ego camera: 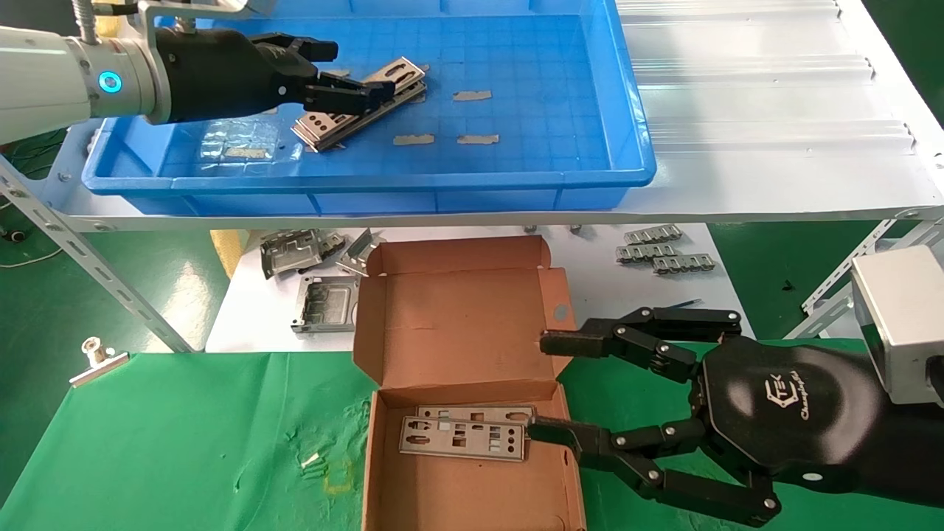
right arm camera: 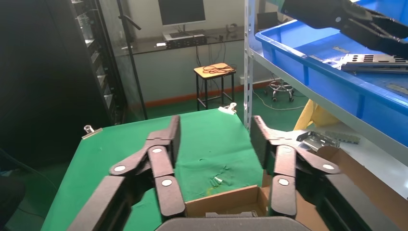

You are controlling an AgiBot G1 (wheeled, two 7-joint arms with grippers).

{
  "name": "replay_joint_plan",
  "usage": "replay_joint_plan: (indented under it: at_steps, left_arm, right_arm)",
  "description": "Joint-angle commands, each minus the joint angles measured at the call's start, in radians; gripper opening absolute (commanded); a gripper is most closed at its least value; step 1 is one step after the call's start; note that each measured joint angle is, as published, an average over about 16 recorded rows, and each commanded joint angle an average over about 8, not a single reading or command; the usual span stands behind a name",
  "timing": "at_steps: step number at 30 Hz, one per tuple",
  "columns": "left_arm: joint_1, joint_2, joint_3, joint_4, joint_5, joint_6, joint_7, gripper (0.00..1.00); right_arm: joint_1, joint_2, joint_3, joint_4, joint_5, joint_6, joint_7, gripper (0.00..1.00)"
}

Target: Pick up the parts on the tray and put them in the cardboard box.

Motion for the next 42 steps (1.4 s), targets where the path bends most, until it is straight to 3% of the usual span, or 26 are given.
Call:
replay_joint_plan:
  at_steps: [1,42]
  left_arm:
    - [0.001,0.001,0.002,0.004,0.002,0.008,0.005,0.0]
    - [-0.021,0.01,0.001,0.019,0.002,-0.006,0.03,0.0]
  right_arm:
    - [0.0,0.0,0.0,0.0,0.0,0.0,0.0,1.0]
    - [0.0,0.0,0.0,0.0,0.0,0.0,0.0,1.0]
